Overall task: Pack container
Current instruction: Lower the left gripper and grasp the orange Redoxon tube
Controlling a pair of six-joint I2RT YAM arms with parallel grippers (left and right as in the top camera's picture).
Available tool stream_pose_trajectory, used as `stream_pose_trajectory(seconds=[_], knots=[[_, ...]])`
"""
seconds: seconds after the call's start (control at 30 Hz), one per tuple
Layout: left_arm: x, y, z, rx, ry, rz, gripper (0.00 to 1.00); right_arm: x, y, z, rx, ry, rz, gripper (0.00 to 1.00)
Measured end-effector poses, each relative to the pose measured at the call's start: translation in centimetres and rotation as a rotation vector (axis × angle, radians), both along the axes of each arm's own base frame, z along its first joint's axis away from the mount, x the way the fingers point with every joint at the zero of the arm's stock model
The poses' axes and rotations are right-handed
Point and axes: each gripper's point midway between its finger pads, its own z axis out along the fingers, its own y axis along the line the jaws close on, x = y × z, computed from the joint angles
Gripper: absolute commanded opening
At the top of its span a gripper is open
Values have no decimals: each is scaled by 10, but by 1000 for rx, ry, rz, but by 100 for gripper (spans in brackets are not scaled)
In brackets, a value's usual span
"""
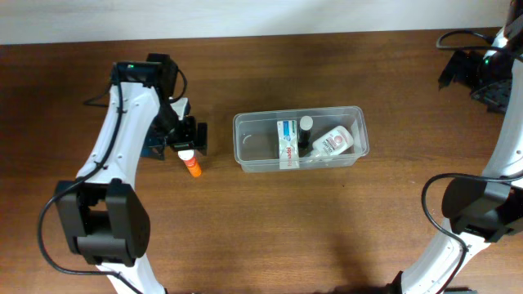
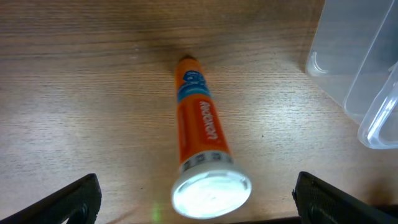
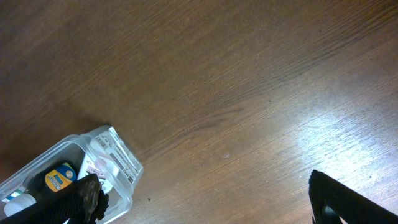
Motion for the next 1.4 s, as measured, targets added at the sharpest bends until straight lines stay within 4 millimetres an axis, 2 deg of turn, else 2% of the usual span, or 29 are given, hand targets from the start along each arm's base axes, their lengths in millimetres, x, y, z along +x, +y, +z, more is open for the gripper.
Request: stream_pose_trajectory(seconds=[0.27,0.5,0.63,0.93,1.07,1.27,1.37,1.4], knots=[[0,-2,-3,17,3,-13,99,0,0,0,0,0,0,98],[15,-2,-6,40,-62,-18,99,0,0,0,0,0,0,98],[16,-2,-9,45,-66,-20,99,0,0,0,0,0,1,98],[-2,1,-35,55,5,-19,99,0,0,0,0,0,0,98],[2,1,-47,52,-14,-18,99,0,0,0,0,0,1,98],[7,0,-49,49,-38,-18,99,0,0,0,0,0,0,98],[8,-1,-49,49,-42,-16,89,0,0,0,0,0,0,98],[8,-1,-49,49,-42,-15,82,0,0,0,0,0,0,98]])
